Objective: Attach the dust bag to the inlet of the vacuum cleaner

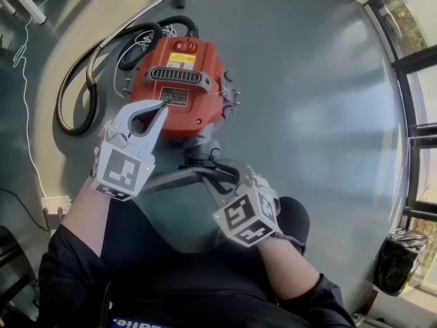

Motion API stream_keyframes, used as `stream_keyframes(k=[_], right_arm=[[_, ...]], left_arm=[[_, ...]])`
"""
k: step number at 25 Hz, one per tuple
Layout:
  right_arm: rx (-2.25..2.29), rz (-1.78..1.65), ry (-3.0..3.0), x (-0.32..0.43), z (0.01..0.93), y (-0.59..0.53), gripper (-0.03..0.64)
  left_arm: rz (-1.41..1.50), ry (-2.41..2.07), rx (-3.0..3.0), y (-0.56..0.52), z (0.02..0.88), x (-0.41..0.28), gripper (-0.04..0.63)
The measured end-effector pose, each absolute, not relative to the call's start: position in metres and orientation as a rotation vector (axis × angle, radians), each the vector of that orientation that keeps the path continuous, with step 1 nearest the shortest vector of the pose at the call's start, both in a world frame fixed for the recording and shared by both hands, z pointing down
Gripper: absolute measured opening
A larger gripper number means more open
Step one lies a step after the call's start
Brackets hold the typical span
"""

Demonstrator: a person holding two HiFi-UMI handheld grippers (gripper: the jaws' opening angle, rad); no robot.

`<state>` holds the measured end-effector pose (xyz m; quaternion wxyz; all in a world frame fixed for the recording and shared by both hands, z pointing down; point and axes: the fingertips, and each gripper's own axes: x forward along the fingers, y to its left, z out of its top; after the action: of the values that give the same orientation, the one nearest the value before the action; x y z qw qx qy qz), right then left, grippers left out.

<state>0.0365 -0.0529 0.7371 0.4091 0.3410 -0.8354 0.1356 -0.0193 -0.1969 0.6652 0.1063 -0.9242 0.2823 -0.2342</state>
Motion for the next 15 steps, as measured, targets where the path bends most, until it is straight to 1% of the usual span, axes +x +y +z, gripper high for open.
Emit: stream_keyframes(k=[7,15], right_arm=[[0.801,0.359,-2.058,0.043,0.739,-0.035,0.117],[0.828,0.29,-2.073,0.047,0.703,-0.034,0.117]], left_arm=[[-0.77,0.821,-2.685,-0.194,0.67,-0.021,0.014],[-0.731,0.835,-2.703,-0.198,0.659,-0.023,0.014]])
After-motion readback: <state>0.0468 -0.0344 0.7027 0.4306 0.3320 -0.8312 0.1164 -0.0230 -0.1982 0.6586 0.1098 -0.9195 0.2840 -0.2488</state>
